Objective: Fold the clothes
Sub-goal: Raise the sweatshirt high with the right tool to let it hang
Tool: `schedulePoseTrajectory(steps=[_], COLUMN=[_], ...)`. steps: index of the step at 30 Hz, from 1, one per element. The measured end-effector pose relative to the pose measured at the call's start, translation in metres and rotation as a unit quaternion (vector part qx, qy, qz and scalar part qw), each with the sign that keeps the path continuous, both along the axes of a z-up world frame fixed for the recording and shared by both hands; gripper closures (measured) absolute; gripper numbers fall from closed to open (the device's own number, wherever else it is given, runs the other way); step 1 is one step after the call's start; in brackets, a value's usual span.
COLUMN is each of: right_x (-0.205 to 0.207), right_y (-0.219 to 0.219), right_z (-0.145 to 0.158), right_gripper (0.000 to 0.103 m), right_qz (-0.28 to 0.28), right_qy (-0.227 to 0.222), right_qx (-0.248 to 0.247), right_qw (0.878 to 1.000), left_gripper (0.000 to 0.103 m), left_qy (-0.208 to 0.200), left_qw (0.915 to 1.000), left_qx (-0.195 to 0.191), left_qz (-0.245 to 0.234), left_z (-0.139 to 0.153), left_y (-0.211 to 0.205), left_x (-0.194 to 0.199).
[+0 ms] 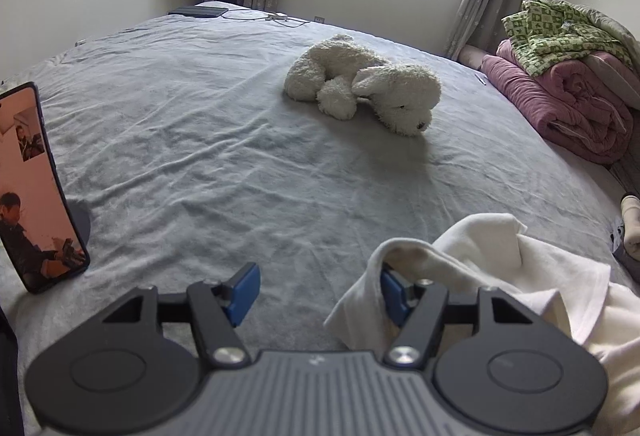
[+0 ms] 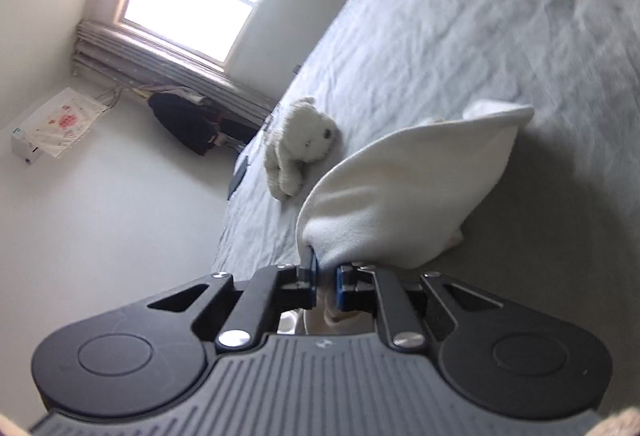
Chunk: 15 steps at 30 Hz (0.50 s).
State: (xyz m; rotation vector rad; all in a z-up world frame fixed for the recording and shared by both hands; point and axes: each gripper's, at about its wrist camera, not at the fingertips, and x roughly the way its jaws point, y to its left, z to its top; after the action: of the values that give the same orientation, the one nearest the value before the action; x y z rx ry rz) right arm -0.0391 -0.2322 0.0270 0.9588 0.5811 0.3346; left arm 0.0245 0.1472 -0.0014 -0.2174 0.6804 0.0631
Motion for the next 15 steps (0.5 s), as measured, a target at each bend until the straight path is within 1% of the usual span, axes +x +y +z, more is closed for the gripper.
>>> schedulePoseTrajectory(steps=[2, 4, 8, 11, 15], right_x=[-0.004, -0.008, -0.015, -0.015, -0.019], right_y=[0.003, 0.004, 0.007, 0.009, 0.012], right_z=[0.019, 0.033, 0.053, 0.068, 0.091], right_gripper=[0.091, 0.091, 0.091, 0.091, 0.091], right_qz=[0.001, 0.000, 0.001, 0.004, 0.008], right_qy=[-0.023, -0.040, -0.067, -0.087, -0.116], right_qx=[-0.007, -0.013, -0.024, -0.033, -0.049], right_qw=[1.000, 0.999, 0.997, 0.996, 0.992], left_gripper=[0.032, 0.030, 0.029, 0.029, 0.029], left_qy=[-0.012, -0.025, -0.039, -0.042, -0.051], left_qw=[0.9999, 0.9993, 0.9979, 0.9957, 0.9906], left_qx=[-0.003, -0.005, -0.014, -0.035, -0.064], left_qz=[-0.012, -0.026, -0.051, -0.076, -0.109], left_z=[0.006, 0.011, 0.015, 0.016, 0.019], left_y=[-0.003, -0.008, -0.017, -0.023, -0.029], left_x=[-0.004, -0.008, -0.013, -0.015, -0.017])
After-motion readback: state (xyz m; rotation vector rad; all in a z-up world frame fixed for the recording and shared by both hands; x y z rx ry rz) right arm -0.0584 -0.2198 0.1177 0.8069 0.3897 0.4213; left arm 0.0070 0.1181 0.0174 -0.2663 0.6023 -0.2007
